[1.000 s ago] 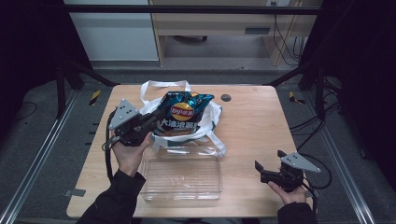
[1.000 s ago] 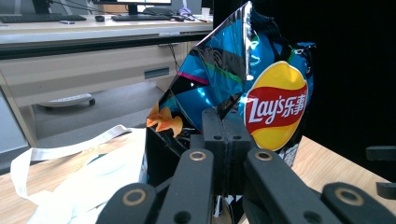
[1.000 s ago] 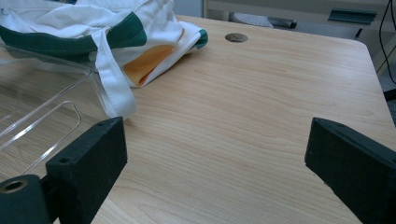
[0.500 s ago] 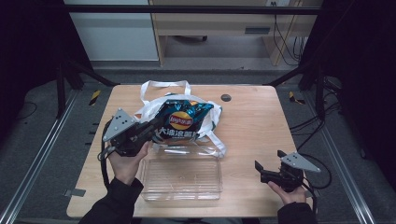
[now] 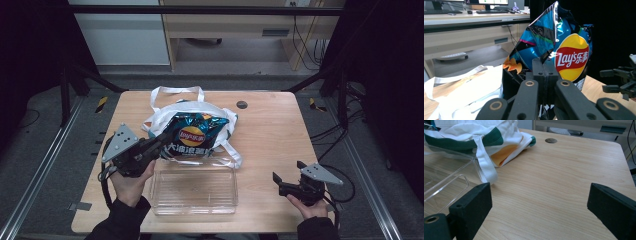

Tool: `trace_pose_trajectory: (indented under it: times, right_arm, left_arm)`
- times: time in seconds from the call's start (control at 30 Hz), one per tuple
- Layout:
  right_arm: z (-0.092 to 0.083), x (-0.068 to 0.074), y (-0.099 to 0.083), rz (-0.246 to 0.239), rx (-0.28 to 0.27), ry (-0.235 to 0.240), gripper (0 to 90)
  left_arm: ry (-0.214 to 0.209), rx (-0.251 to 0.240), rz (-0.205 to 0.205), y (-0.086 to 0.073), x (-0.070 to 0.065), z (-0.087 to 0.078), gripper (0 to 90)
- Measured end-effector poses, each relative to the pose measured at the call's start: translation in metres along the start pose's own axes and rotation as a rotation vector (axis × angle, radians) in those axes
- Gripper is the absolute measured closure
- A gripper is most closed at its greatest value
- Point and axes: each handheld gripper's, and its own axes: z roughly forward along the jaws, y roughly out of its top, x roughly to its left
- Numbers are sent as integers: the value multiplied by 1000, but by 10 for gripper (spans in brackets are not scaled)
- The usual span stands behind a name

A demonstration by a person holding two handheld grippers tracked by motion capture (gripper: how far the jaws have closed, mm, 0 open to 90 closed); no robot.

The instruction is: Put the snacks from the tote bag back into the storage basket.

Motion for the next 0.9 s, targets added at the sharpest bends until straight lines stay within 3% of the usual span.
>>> trace_pose_trajectory:
  times: [0.9]
  right_arm:
    - [0,0,0,3,0,-1,62]
  left_arm:
    - [-36,53,-16,-30,-15,-10,900]
